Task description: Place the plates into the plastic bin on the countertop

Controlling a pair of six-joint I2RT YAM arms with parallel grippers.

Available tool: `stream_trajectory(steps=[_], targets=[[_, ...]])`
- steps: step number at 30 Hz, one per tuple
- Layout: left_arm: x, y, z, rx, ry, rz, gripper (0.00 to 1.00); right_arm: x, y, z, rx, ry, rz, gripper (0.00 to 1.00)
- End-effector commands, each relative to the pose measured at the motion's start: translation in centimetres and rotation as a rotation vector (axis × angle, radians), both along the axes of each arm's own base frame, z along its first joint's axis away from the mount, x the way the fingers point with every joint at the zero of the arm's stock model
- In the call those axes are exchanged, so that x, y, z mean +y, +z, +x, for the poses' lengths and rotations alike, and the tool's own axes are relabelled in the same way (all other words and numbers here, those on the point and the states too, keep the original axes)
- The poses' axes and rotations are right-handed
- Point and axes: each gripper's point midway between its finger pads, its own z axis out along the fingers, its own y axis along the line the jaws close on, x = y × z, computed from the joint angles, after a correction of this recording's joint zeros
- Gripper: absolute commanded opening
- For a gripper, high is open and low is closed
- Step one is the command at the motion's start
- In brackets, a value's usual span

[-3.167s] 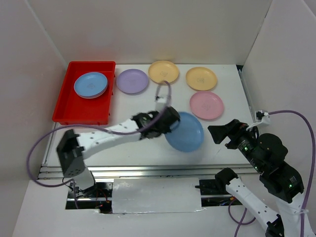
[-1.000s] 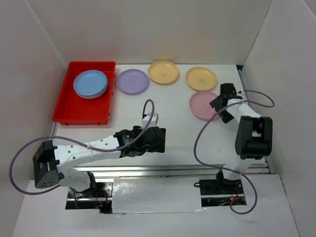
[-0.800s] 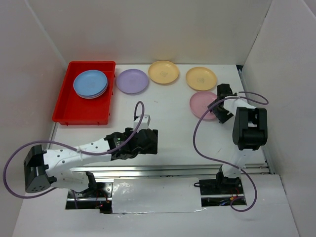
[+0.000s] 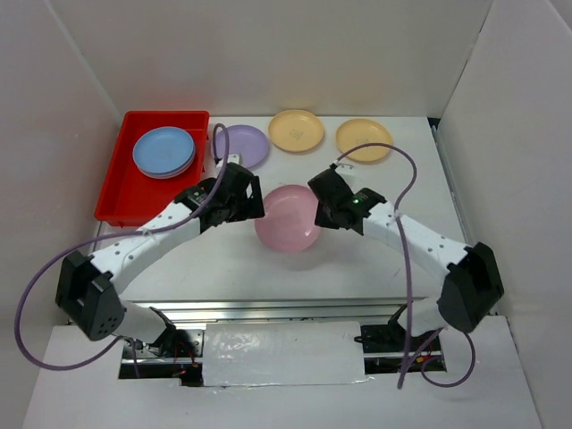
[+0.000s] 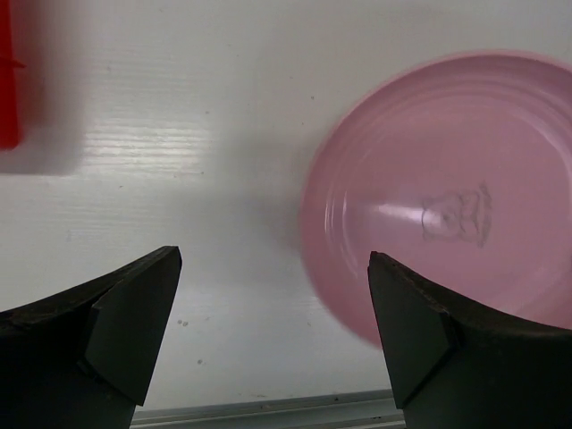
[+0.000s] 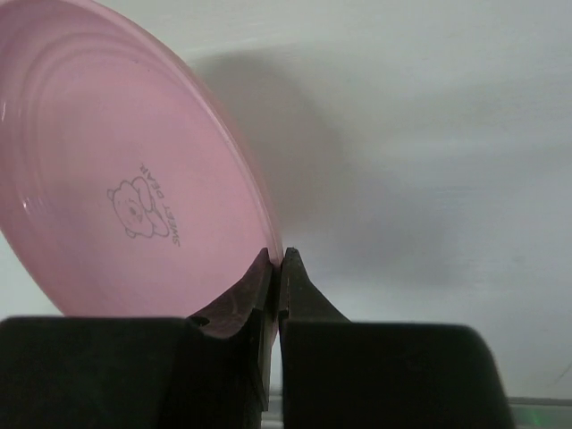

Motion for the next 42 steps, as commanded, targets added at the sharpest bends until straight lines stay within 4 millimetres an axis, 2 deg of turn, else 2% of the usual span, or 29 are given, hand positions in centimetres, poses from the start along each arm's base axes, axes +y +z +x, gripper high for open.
stream_trajectory(steps=[1, 2, 4, 5, 7, 8, 9, 10, 14, 17, 19, 20, 21, 22, 23, 24, 26, 27, 30, 31, 32, 33, 34, 35, 36, 37, 38, 40, 42], targets=[[-1.8, -1.8, 0.7, 0.071, -0.142, 0.004, 0.99, 2.4, 6.1, -0.5, -0.132, 0.123, 0.164, 0.0], [-1.9, -2.4, 0.7, 0.092, -0.146, 0.001, 0.98, 3.9, 5.8, -1.5, -0.097, 0.195, 0.248, 0.0], [-2.1, -3.8, 0.7, 0.118, -0.147, -0.001, 0.95, 5.1, 7.9, -1.7, -0.14, 0.249, 0.367, 0.0], [-2.2, -4.1, 0.7, 0.119, -0.149, -0.013, 0.91, 5.9, 8.0, -2.5, -0.114, 0.297, 0.431, 0.0], [-2.6, -4.4, 0.7, 0.117, -0.162, -0.052, 0.74, 6.7, 9.3, -3.0, -0.133, 0.356, 0.516, 0.0], [-2.8, -4.4, 0.6, 0.118, -0.17, -0.065, 0.35, 6.7, 9.4, -3.0, -0.137, 0.36, 0.526, 0.0], [-2.8, -4.3, 0.6, 0.12, -0.16, -0.07, 0.14, 6.6, 9.7, -3.1, -0.142, 0.36, 0.53, 0.0], [-3.0, -4.0, 0.6, 0.114, -0.156, -0.075, 0.02, 6.4, 9.7, -3.1, -0.14, 0.355, 0.525, 0.0], [-2.2, -1.5, 1.4, 0.049, -0.098, -0.094, 0.0, 6.3, 10.2, -3.4, -0.147, 0.385, 0.577, 0.01], [-1.0, 0.4, 2.6, -0.004, -0.055, -0.166, 0.0, 6.2, 10.6, -3.2, -0.155, 0.407, 0.63, 0.08], [0.7, 1.2, 3.5, -0.024, -0.004, -0.199, 0.0, 5.7, 10.4, -3.1, -0.145, 0.395, 0.651, 0.8], [1.8, 1.9, 3.8, -0.035, 0.032, -0.199, 0.0, 5.2, 10.2, -2.9, -0.141, 0.37, 0.646, 1.0], [3.0, 3.0, 4.3, -0.057, 0.075, -0.204, 0.0, 4.1, 9.8, -2.3, -0.144, 0.323, 0.636, 1.0], [6.1, 3.5, 5.4, -0.071, 0.185, -0.206, 0.0, 3.1, 8.8, -2.0, -0.137, 0.277, 0.608, 1.0], [8.2, 4.6, 5.8, -0.083, 0.249, -0.215, 0.0, 2.5, 8.0, -2.0, -0.127, 0.252, 0.597, 1.0], [12.2, 5.2, 6.7, -0.1, 0.389, -0.239, 0.0, 1.5, 6.7, -2.2, -0.118, 0.224, 0.588, 1.0], [16.5, 6.0, 7.3, -0.121, 0.536, -0.259, 0.0, 1.2, 5.8, -2.5, -0.12, 0.23, 0.604, 1.0], [20.5, 5.8, 7.6, -0.125, 0.67, -0.275, 0.0, 0.9, 4.5, -3.3, -0.099, 0.227, 0.604, 1.0], [25.6, 5.5, 8.9, -0.131, 0.852, -0.296, 0.0, 0.6, 2.8, -4.1, -0.083, 0.236, 0.616, 1.0], [26.5, 4.3, 9.9, -0.096, 0.883, -0.289, 0.0, 0.7, 2.6, -4.4, -0.083, 0.247, 0.624, 1.0], [27.3, 5.3, 11.1, -0.117, 0.893, -0.296, 0.0, 0.6, 2.4, -4.5, -0.084, 0.248, 0.62, 1.0], [28.4, 4.9, 11.8, -0.102, 0.918, -0.288, 0.0, 0.4, 1.9, -4.9, -0.077, 0.245, 0.621, 1.0], [29.1, 2.3, 13.2, -0.033, 0.928, -0.262, 0.0, 0.4, 1.9, -5.1, -0.08, 0.25, 0.625, 1.0], [29.7, 4.1, 14.9, -0.066, 0.921, -0.265, 0.0, 0.4, 1.9, -5.4, -0.08, 0.259, 0.627, 1.0], [30.2, 3.2, 15.7, -0.031, 0.918, -0.241, 0.0, 0.5, 2.2, -5.8, -0.092, 0.27, 0.63, 1.0], [30.4, -0.5, 15.9, 0.101, 0.926, -0.205, 0.0, 0.4, 2.3, -6.0, -0.097, 0.282, 0.628, 1.0], [30.9, 1.1, 17.2, 0.072, 0.927, -0.206, 0.0, 0.2, 2.7, -6.3, -0.112, 0.297, 0.618, 1.0], [31.6, -1.0, 17.6, 0.127, 0.952, -0.173, 0.0, -0.2, 2.8, -6.8, -0.111, 0.296, 0.599, 1.0], [32.7, -1.7, 17.8, 0.121, 0.978, -0.194, 0.0, -0.7, 3.5, -6.9, -0.142, 0.3, 0.586, 1.0]])
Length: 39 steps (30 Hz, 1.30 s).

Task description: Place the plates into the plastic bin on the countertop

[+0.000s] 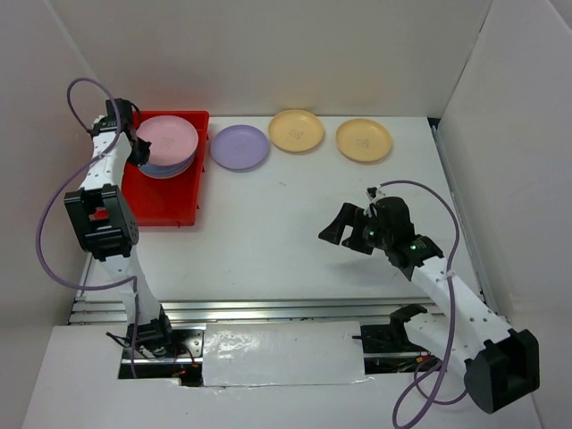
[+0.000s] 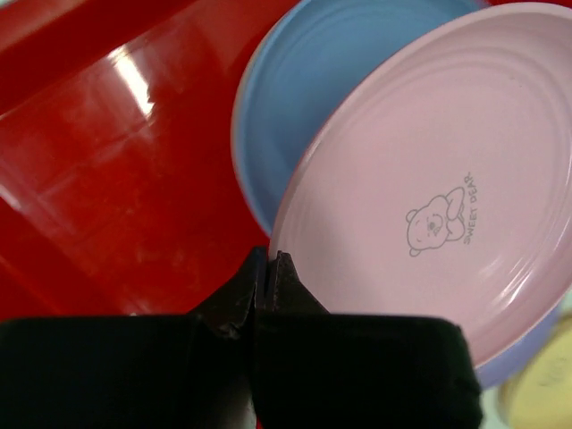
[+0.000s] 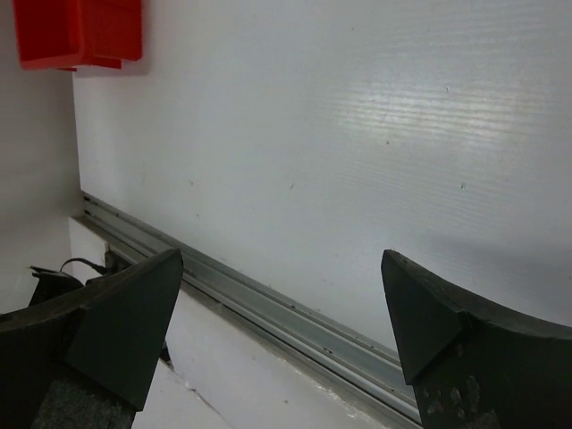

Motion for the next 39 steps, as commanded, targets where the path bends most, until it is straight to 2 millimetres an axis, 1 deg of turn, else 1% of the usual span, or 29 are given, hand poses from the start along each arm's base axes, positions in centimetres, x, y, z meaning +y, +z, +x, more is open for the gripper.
stream_trajectory(steps=[1, 3, 4, 5, 7, 8, 9, 10, 11, 13, 14, 17, 18, 19, 20, 21, 22, 23, 24, 26, 27, 28, 29, 30, 32, 34, 36, 37, 39], targets=[[1.4, -0.3, -1.7, 0.053, 0.051, -0.026, 0.0, -0.5, 2.0, -0.1, -0.086, 0.021, -0.008, 1.0], [1.9, -0.3, -1.4, 0.038, 0.058, -0.019, 0.0, -0.8, 2.9, -0.2, -0.112, 0.026, -0.011, 1.0], [2.1, -0.1, -1.4, 0.036, 0.062, -0.014, 0.05, -1.0, 3.4, -0.2, -0.122, 0.022, -0.01, 1.0], [2.0, 0.0, -1.6, 0.037, 0.064, -0.02, 0.32, -1.0, 4.0, -0.3, -0.138, 0.026, -0.008, 1.0], [2.0, 1.2, -2.1, 0.016, 0.082, -0.017, 0.7, -1.0, 4.5, -0.4, -0.149, 0.028, -0.002, 1.0], [1.7, 1.2, -2.5, 0.014, 0.077, -0.019, 0.99, -0.9, 4.7, -0.4, -0.155, 0.03, 0.002, 1.0], [1.6, 2.1, -2.3, -0.019, 0.074, -0.014, 0.99, -0.8, 5.0, -0.3, -0.156, 0.031, 0.009, 1.0], [1.2, 4.1, -2.7, -0.064, 0.065, -0.002, 0.99, -0.7, 5.1, -0.4, -0.159, 0.038, 0.016, 1.0], [0.9, 4.4, -3.0, -0.079, 0.055, 0.006, 0.99, -0.5, 5.0, -0.4, -0.154, 0.038, 0.022, 1.0], [-0.3, 7.7, -3.2, -0.158, 0.016, 0.06, 0.99, -0.3, 4.9, -0.4, -0.154, 0.044, 0.026, 1.0], [-1.1, 8.4, -3.3, -0.176, -0.009, 0.073, 0.99, -0.1, 4.8, -0.5, -0.148, 0.043, 0.032, 1.0], [-6.2, 10.9, -2.0, -0.258, -0.2, 0.102, 0.99, 0.3, 4.7, -0.4, -0.148, 0.043, 0.049, 1.0], [-9.7, 11.0, -1.4, -0.26, -0.316, 0.106, 0.99, 0.4, 4.4, -0.4, -0.143, 0.044, 0.049, 1.0], [-11.2, 9.6, -1.0, -0.209, -0.356, 0.112, 0.99, 0.6, 4.5, -0.4, -0.145, 0.044, 0.057, 1.0], [-12.8, 10.5, -0.3, -0.213, -0.394, 0.131, 0.99, 0.9, 4.2, -0.5, -0.13, 0.05, 0.063, 1.0], [-14.4, 9.7, -0.2, -0.179, -0.416, 0.146, 0.99, 1.1, 4.2, -0.7, -0.128, 0.062, 0.065, 1.0], [-14.9, 7.3, -0.1, -0.113, -0.428, 0.128, 0.99, 1.2, 4.0, -0.8, -0.121, 0.067, 0.063, 1.0], [-15.7, 6.4, 0.1, -0.102, -0.444, 0.108, 0.99, 1.5, 4.0, -1.2, -0.122, 0.08, 0.061, 1.0], [-17.3, 4.2, -0.5, -0.064, -0.497, 0.053, 0.99, 1.4, 3.9, -1.2, -0.122, 0.069, 0.05, 1.0], [-20.1, 4.2, 0.6, -0.135, -0.592, 0.037, 0.99, 1.2, 3.9, -1.3, -0.131, 0.066, 0.039, 1.0], [-22.8, 4.2, 0.4, -0.141, -0.655, 0.039, 0.99, 1.2, 3.8, -1.3, -0.132, 0.065, 0.035, 1.0], [-24.6, 4.6, 1.3, -0.158, -0.708, 0.052, 0.99, 1.1, 3.8, -1.2, -0.131, 0.065, 0.031, 1.0], [-26.1, 4.5, 1.2, -0.128, -0.771, 0.081, 0.99, 1.2, 3.6, -1.2, -0.127, 0.07, 0.026, 1.0], [-29.2, 1.9, 1.4, -0.068, -0.85, 0.098, 0.99, 1.2, 3.6, -1.2, -0.125, 0.075, 0.026, 1.0], [-32.6, 1.7, 2.8, -0.05, -0.951, 0.176, 0.99, 1.4, 3.5, -1.3, -0.127, 0.09, 0.025, 1.0], [-33.9, 2.6, 4.3, -0.087, -0.985, 0.239, 0.99, 1.6, 3.4, -1.6, -0.13, 0.114, 0.032, 1.0], [-34.5, 1.8, 5.9, -0.131, -1.012, 0.27, 0.99, 1.7, 3.2, -2.0, -0.143, 0.14, 0.031, 1.0], [-34.4, 0.0, 6.1, -0.118, -1.029, 0.263, 0.99, 1.8, 3.2, -2.2, -0.15, 0.156, 0.03, 1.0], [-34.2, -1.6, 7.2, -0.146, -1.072, 0.241, 0.99, 1.8, 2.9, -2.5, -0.15, 0.17, 0.026, 1.0]])
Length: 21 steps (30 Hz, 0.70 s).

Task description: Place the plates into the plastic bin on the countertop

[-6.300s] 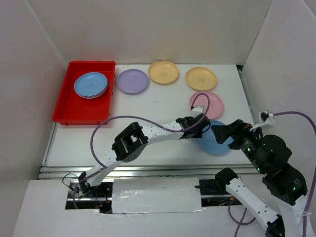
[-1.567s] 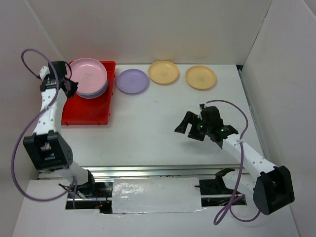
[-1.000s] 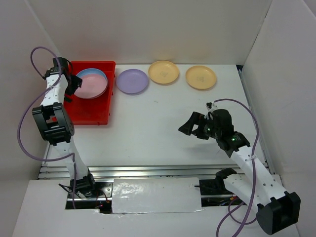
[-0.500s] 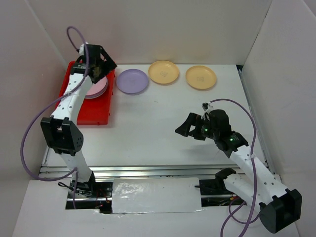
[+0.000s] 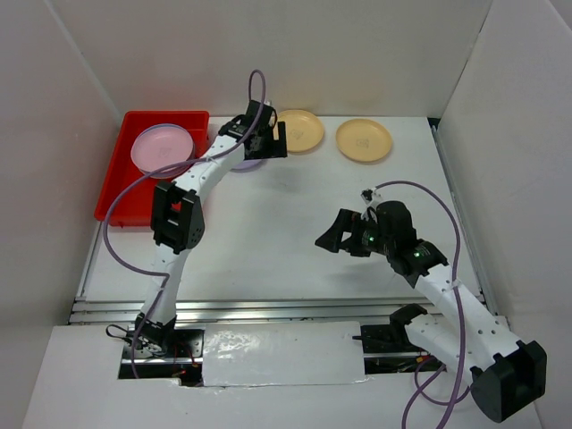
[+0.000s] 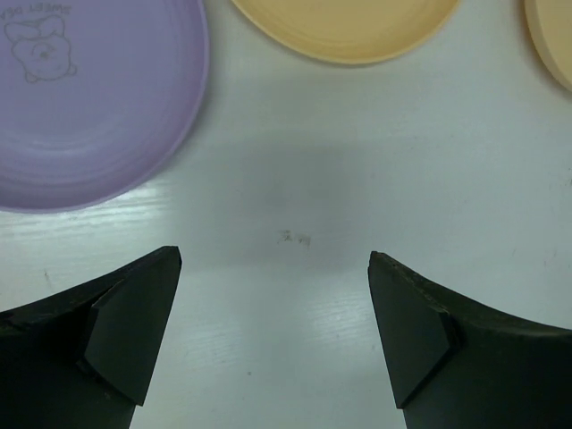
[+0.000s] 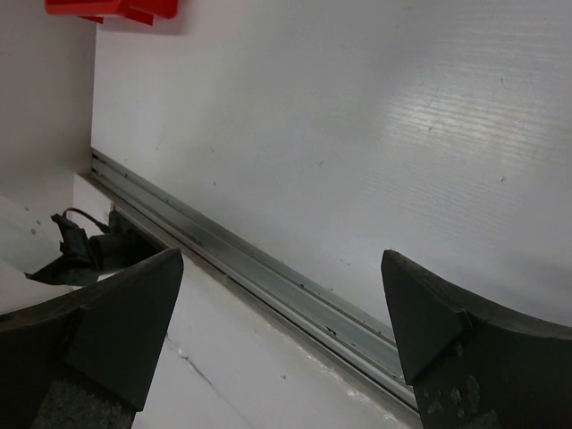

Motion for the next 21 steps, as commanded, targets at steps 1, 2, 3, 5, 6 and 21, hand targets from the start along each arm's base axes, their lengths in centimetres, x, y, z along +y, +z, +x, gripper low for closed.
stream_trajectory(steps=[1, 2, 3, 5, 6, 21], targets=[[2.3, -0.2, 3.9, -0.113, -0.053, -0.004, 0.99, 0.5, 0.5, -0.4, -0.06, 0.065, 0.003, 1.0], [2.1, -0.7, 4.2, -0.114, -0.081, 0.0, 0.99, 0.6, 0.5, -0.5, -0.06, 0.072, 0.004, 1.0], [2.1, -2.3, 4.7, -0.099, -0.095, 0.007, 0.99, 0.6, 0.5, -0.6, -0.062, 0.074, 0.004, 1.0], [1.7, -2.8, 5.5, -0.139, -0.125, 0.046, 0.99, 0.8, 0.6, -0.7, -0.067, 0.093, 0.01, 1.0], [1.8, -3.8, 5.8, -0.14, -0.127, 0.073, 0.99, 0.9, 0.6, -0.8, -0.07, 0.101, 0.014, 1.0], [1.9, -11.7, 6.6, -0.069, -0.135, 0.155, 0.89, 2.0, 1.8, -1.9, -0.109, 0.155, 0.018, 1.0]])
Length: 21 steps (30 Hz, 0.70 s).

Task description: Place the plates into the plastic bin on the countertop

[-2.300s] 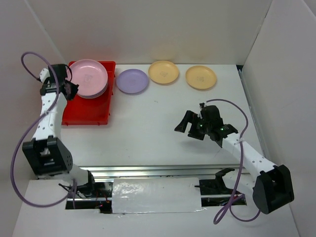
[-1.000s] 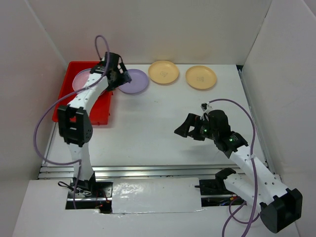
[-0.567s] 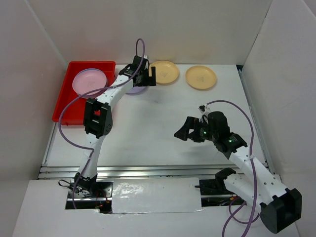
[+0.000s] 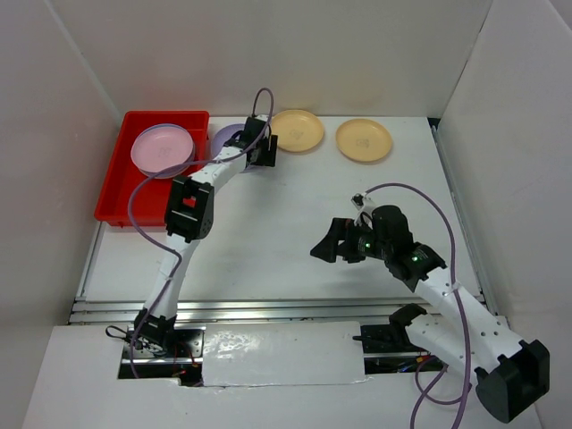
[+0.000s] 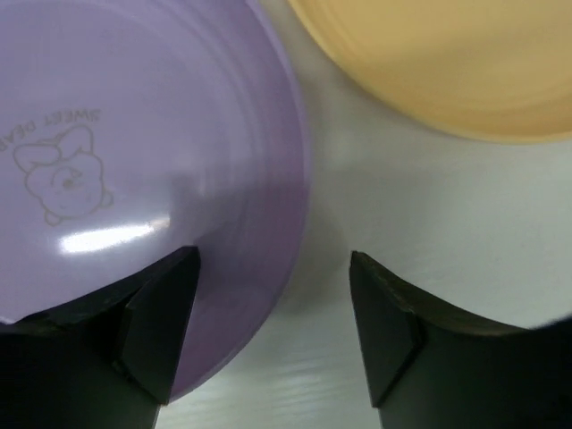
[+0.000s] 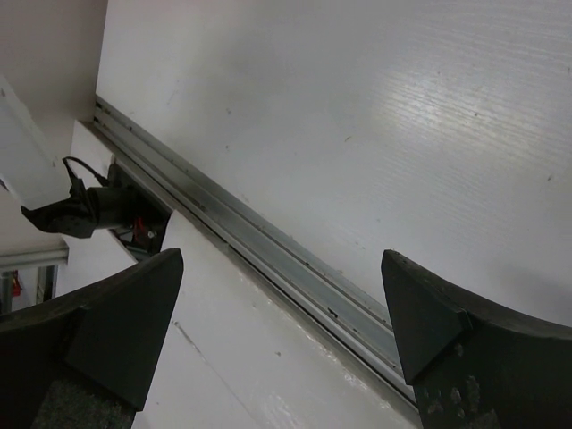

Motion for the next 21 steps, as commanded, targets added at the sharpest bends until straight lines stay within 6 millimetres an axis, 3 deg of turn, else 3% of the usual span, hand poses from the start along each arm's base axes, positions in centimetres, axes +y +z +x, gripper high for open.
stream_trajectory(steps=[1, 2, 3, 5, 7, 9, 12, 13, 14, 15, 16, 17, 19, 21], targets=[[-0.4, -1.5, -0.6, 0.027, 0.007, -0.001, 0.77, 0.5, 2.9, 0.2, -0.099, 0.016, 0.025, 1.0], [-0.6, -0.3, -0.9, 0.011, 0.016, -0.015, 0.7, 0.5, 3.2, 0.1, -0.103, 0.016, 0.024, 1.0], [-0.2, -1.5, -1.4, 0.019, 0.027, -0.019, 0.6, 0.4, 3.4, -0.1, -0.104, 0.014, 0.021, 1.0], [0.5, -0.5, -1.5, -0.005, 0.065, -0.037, 0.49, 0.6, 4.1, -0.3, -0.119, 0.021, 0.024, 1.0], [1.0, -0.5, -1.9, 0.001, 0.093, -0.048, 0.19, 0.8, 4.8, -0.9, -0.128, 0.035, 0.032, 1.0], [2.0, 0.4, -2.2, 0.001, 0.145, -0.033, 0.0, 0.8, 5.5, -1.2, -0.145, 0.024, 0.038, 1.0], [2.1, 3.1, -4.4, -0.037, 0.172, 0.011, 0.0, 0.8, 6.2, -1.6, -0.162, 0.02, 0.043, 1.0], [0.8, 4.4, -5.5, -0.061, 0.151, 0.02, 0.0, 0.8, 6.3, -1.7, -0.164, 0.021, 0.041, 1.0], [0.7, 6.6, -7.1, -0.092, 0.139, 0.028, 0.0, 0.8, 6.4, -1.8, -0.164, 0.017, 0.04, 1.0], [-1.2, 7.9, -8.4, -0.12, 0.069, 0.04, 0.0, 0.8, 6.8, -1.9, -0.171, 0.021, 0.046, 1.0], [-2.2, 9.3, -9.4, -0.146, 0.032, 0.034, 0.0, 0.8, 6.9, -2.0, -0.173, 0.021, 0.044, 1.0], [-2.7, 11.9, -10.8, -0.181, -0.007, 0.019, 0.0, 0.8, 7.2, -2.2, -0.176, 0.019, 0.045, 1.0], [-4.5, 14.6, -12.6, -0.214, -0.078, 0.01, 0.0, 0.9, 7.7, -2.5, -0.184, 0.022, 0.049, 1.0], [-4.8, 18.0, -14.3, -0.248, -0.094, -0.002, 0.0, 0.8, 8.3, -2.8, -0.197, 0.017, 0.058, 1.0]])
